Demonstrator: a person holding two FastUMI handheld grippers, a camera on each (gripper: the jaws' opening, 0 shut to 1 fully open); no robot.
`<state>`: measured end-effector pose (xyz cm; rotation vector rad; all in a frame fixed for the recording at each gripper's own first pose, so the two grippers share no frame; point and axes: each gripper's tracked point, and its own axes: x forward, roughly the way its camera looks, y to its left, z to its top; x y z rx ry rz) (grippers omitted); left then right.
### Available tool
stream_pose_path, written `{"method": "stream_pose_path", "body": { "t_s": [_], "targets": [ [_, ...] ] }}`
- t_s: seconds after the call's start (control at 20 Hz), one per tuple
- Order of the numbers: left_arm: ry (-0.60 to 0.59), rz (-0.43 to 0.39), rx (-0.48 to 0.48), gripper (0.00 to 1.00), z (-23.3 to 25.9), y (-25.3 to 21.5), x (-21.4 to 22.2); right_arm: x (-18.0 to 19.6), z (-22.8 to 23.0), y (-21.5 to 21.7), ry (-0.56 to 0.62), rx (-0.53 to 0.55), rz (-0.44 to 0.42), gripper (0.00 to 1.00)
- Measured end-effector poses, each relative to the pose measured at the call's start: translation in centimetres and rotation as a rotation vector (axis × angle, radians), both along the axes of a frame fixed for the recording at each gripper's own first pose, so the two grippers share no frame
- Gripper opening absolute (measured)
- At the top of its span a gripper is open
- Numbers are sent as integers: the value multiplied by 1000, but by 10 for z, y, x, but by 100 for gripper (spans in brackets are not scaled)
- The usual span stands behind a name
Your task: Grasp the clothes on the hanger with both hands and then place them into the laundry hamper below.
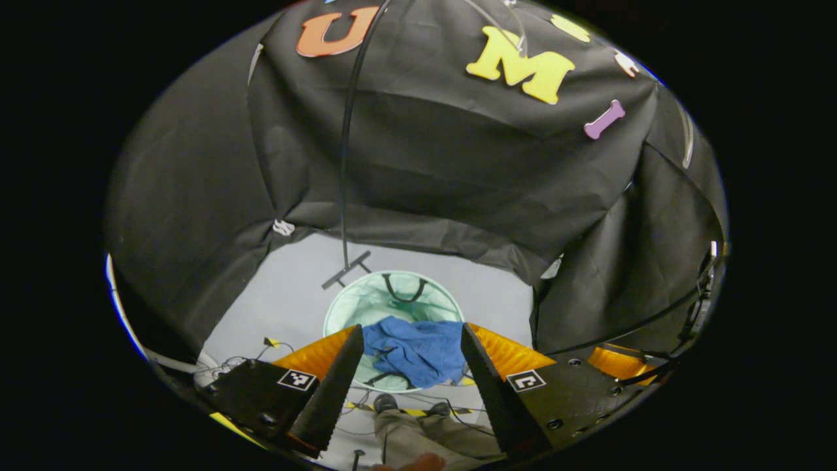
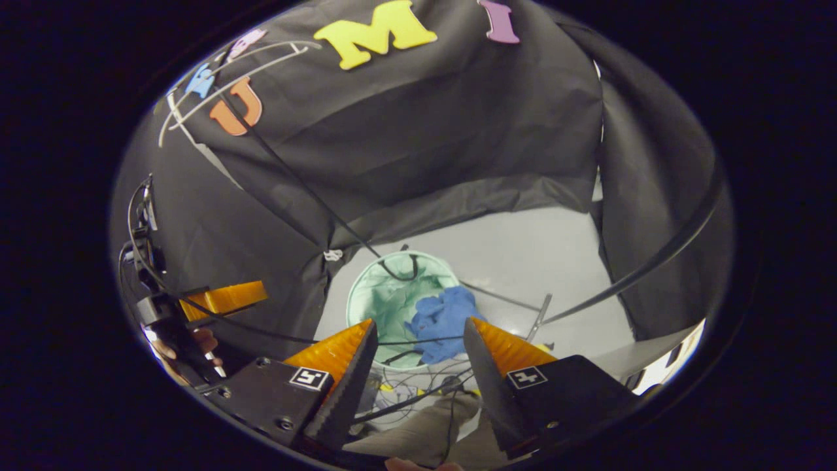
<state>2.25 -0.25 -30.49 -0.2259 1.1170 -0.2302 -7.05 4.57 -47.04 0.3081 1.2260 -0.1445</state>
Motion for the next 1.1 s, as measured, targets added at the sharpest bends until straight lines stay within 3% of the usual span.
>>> {"method": "stream_pose_path", "body": {
  "t_s": [0.2, 0.25, 0.4, 0.55, 0.65, 0.75, 0.8, 1.1],
  "targets": [
    [-124, 16, 31, 90, 50, 5, 14, 19, 66, -25, -177, -73, 65, 84],
    [-160, 22, 49, 99, 61, 10, 19, 25, 86, -30, -221, -95, 78, 85],
    [-293, 29, 93, 97, 106, 18, 31, 34, 138, -40, -352, -154, 101, 85],
    [-450, 57, 94, 97, 153, 23, 43, 54, 193, -50, -482, -222, 105, 87],
    [-541, 72, 87, 100, 188, 21, 51, 64, 222, -52, -566, -260, 112, 95],
    [-624, 75, 94, 100, 222, 22, 58, 73, 246, -50, -638, -286, 118, 95],
    [-664, 72, 101, 92, 236, 23, 59, 78, 261, -50, -671, -301, 123, 95],
    [-849, 55, 137, 97, 306, 24, 47, 86, 337, -54, -845, -323, 91, 99]
  ]
}}
